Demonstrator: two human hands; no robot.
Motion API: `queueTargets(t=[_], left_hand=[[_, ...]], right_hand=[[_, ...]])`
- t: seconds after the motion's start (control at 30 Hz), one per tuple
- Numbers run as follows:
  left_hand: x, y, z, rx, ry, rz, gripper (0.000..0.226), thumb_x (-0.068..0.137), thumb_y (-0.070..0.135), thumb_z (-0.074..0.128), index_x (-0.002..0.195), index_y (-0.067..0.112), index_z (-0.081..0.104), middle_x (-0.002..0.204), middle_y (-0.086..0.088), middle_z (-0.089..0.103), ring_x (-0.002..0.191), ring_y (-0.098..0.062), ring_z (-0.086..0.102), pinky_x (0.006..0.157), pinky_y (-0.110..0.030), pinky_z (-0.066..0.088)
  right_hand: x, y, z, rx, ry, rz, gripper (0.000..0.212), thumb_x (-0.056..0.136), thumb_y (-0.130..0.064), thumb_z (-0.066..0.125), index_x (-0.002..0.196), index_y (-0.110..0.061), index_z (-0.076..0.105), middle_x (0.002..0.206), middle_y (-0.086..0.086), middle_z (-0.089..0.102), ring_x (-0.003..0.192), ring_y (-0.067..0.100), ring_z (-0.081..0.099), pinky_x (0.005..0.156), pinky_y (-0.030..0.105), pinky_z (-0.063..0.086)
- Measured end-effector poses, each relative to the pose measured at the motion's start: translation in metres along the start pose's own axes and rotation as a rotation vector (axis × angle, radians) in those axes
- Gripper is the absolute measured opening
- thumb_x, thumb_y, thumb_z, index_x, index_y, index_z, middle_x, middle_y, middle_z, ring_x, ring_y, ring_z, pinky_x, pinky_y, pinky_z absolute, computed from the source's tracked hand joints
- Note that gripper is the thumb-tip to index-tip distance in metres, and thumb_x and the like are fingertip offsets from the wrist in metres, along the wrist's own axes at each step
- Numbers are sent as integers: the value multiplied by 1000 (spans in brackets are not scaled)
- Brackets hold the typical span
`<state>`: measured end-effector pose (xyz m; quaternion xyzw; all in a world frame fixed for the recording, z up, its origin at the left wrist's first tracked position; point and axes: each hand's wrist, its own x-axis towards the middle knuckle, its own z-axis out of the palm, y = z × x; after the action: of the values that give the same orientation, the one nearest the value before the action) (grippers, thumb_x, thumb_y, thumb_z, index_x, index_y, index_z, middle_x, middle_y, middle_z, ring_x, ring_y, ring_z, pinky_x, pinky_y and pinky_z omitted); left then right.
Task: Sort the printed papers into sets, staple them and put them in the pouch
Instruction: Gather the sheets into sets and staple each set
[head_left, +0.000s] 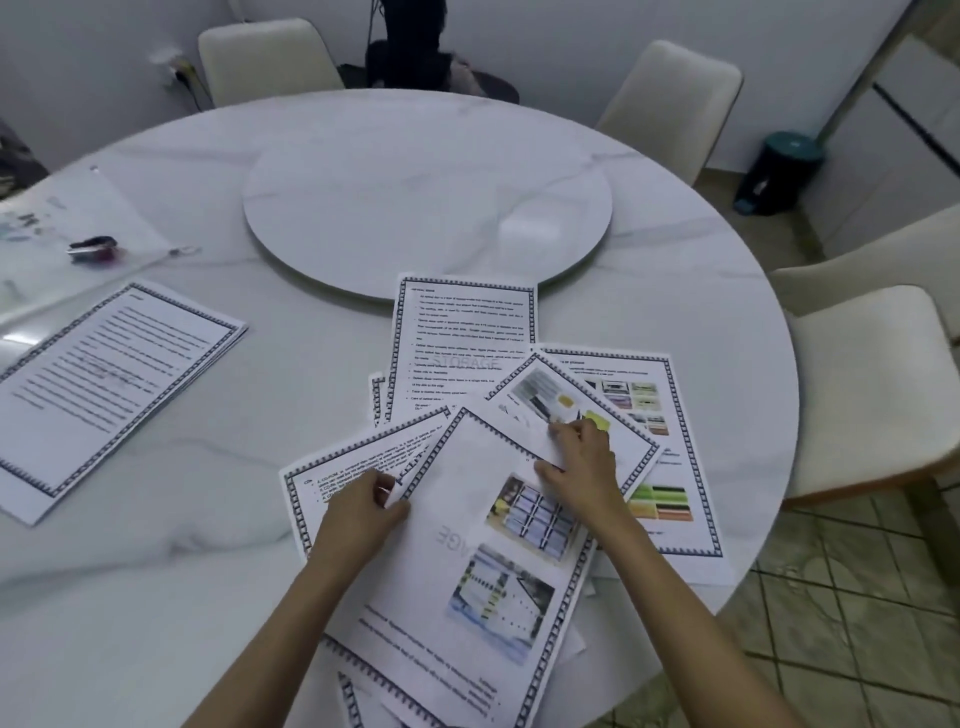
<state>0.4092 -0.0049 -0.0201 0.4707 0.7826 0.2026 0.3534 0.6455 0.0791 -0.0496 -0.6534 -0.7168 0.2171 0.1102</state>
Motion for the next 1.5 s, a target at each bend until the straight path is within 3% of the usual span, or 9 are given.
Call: queueTargets(t=[0.17, 0.3, 0.5, 0.6, 0.73, 0.93, 1.17, 1.37, 1.5], left_hand=[[9, 15, -12, 7, 17, 105, 19, 82, 15, 65, 93, 24, 53, 86, 7, 55, 70, -5, 49, 55, -13, 34], [14, 33, -27, 73, -40, 229, 21, 83, 18, 65, 84, 34, 52, 86, 10, 59, 66, -11, 54, 59, -25, 42], [14, 58, -38, 126, -20, 391, 22, 83, 21, 66, 89, 37, 53, 86, 15, 59, 73, -9, 57, 68, -31, 47], [16, 60, -41, 88, 38, 400, 25, 83, 21, 66, 96, 38, 52, 89, 14, 60, 76, -8, 58, 69, -31, 47], [16, 46, -49, -9, 280, 479, 30, 85, 10, 62, 112, 21, 57, 104, 3, 61, 95, -13, 56, 83, -28, 47], [1, 20, -59, -52, 656, 478, 36, 87, 4, 56, 122, 15, 55, 127, -2, 52, 117, -13, 40, 96, -19, 28], [3, -11, -16, -363, 194, -18, 46, 93, 22, 53, 135, 11, 41, 135, -8, 50, 117, -22, 51, 92, -29, 39], [4, -5, 3, -485, 133, -71, 40, 93, 14, 51, 133, 10, 45, 122, -5, 57, 106, -18, 54, 98, -43, 45], [8, -1, 5, -486, 125, -78, 40, 92, 15, 53, 132, 13, 46, 112, 1, 52, 103, -15, 51, 90, -29, 41]], right_hand=[[5, -8, -13, 72, 110, -217, 54, 87, -22, 61, 137, -13, 41, 134, 11, 39, 126, 26, 34, 102, 40, 30], [16, -35, -23, 44, 186, -523, 56, 84, -17, 64, 135, -13, 44, 135, 12, 44, 126, 27, 38, 101, 40, 33], [39, -71, -39, -113, -6, -713, 37, 88, -24, 59, 124, -15, 56, 131, 4, 52, 131, 19, 38, 111, 33, 5], [48, -76, -45, -237, -151, -656, 27, 92, -28, 53, 114, -15, 61, 116, 1, 61, 112, 19, 52, 106, 34, 16], [51, -64, -50, 119, -154, -456, 21, 89, -23, 60, 103, -8, 65, 103, 7, 66, 96, 24, 60, 87, 36, 44], [55, -29, -55, 483, 11, -127, 8, 88, -17, 60, 86, -10, 63, 76, 4, 58, 74, 17, 51, 62, 20, 36], [31, -7, -24, 762, 25, 189, 10, 92, -14, 54, 85, -12, 61, 79, -1, 62, 77, 18, 57, 67, 28, 44], [10, -2, -1, 831, -33, 361, 22, 93, -14, 54, 112, -5, 56, 113, 10, 62, 101, 24, 59, 91, 38, 49], [1, -7, -2, 861, -55, 343, 28, 93, -12, 53, 120, -4, 53, 116, 9, 61, 106, 26, 58, 96, 42, 48]])
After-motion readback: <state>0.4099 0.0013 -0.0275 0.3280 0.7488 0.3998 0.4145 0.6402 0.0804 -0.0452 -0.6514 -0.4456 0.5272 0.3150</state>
